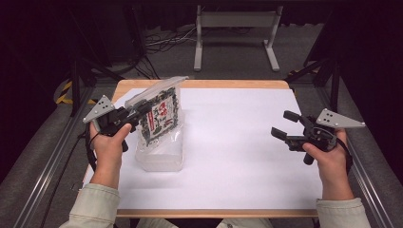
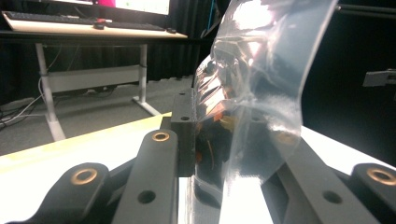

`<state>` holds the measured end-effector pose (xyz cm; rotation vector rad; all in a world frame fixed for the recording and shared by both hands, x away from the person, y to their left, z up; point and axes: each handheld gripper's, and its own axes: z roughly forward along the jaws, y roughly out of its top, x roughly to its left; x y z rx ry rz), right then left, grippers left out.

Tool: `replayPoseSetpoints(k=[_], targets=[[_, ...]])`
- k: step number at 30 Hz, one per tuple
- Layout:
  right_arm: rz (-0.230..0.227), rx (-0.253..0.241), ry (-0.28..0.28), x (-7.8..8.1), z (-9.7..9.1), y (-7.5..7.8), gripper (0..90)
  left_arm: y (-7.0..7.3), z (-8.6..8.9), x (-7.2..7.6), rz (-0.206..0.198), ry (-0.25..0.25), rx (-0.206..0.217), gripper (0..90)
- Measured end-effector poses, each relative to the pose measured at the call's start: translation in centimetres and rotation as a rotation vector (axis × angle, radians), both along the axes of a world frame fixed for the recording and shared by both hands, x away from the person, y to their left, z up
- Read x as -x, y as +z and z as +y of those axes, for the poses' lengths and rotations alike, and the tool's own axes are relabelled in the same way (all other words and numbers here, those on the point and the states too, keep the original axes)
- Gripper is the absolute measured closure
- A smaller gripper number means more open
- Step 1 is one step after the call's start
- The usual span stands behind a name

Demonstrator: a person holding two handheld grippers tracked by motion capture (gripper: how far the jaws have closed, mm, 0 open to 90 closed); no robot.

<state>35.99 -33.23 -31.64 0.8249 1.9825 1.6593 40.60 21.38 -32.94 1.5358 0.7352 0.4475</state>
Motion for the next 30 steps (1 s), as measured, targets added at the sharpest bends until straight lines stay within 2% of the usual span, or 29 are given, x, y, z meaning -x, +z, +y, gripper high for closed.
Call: replayPoseSetpoints(k=[10, 16, 22, 27, 30], targets=[[0.006, 0.003, -0.001, -0.14, -0.02, -0.20, 17.4, -0.08, -0.36, -0.08, 0.006, -0.017, -0.017, 73.4], [0.013, 0.008, -0.004, -0.26, 0.01, -0.39, 17.3, -0.10, -0.21, -0.11, 0.039, -0.033, -0.022, 73.1], [0.023, 0.011, 0.000, -0.46, 0.19, -0.67, 17.2, -0.23, -0.27, -0.11, 0.064, -0.037, -0.070, 73.1], [0.024, 0.016, -0.002, -0.49, 0.22, -0.75, 17.2, -0.53, -0.39, -0.31, 0.132, -0.076, -0.082, 71.8], [0.024, 0.016, -0.002, -0.48, 0.20, -0.75, 17.1, -0.57, -0.38, -0.35, 0.134, -0.085, -0.089, 71.5]])
